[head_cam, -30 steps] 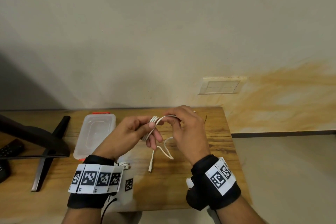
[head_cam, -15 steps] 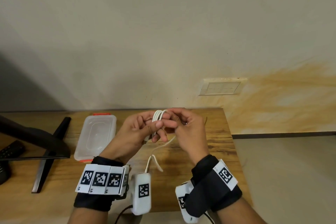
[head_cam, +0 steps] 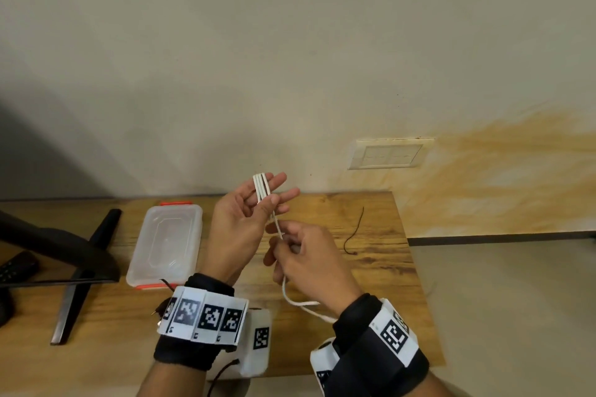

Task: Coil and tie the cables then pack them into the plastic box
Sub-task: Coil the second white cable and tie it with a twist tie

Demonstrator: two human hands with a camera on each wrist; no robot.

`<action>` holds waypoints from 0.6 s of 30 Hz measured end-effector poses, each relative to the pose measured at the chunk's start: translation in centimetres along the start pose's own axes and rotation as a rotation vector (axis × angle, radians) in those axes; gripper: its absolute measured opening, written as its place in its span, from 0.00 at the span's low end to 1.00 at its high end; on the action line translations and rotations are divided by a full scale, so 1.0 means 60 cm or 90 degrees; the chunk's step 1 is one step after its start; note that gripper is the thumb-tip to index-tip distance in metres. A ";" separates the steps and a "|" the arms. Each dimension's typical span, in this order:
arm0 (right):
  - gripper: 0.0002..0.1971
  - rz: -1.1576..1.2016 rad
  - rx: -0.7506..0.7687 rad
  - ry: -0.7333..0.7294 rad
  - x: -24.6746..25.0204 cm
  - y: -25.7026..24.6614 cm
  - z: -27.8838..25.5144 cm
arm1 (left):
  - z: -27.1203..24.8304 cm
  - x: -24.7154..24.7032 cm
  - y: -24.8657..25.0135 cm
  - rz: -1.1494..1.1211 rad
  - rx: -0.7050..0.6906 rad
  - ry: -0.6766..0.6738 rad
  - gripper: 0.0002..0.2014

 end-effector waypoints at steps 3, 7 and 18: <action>0.09 -0.093 0.036 0.010 0.003 0.002 -0.007 | 0.000 0.005 -0.014 0.342 -0.102 -0.014 0.17; 0.07 -0.271 0.166 0.082 0.019 0.004 -0.013 | 0.002 0.014 -0.023 0.476 -0.128 -0.078 0.06; 0.06 -0.133 0.304 0.312 0.069 0.009 0.018 | -0.008 0.008 0.007 0.105 -0.009 -0.235 0.11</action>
Point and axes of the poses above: each hand's wrist, its own z-axis towards the middle knuckle, its own x-axis out of the back of the hand, y = z × x, the point moved 1 cm from there along z, towards the middle knuckle, and after that the axes turned 2 degrees about z, right-handed, at the moved point
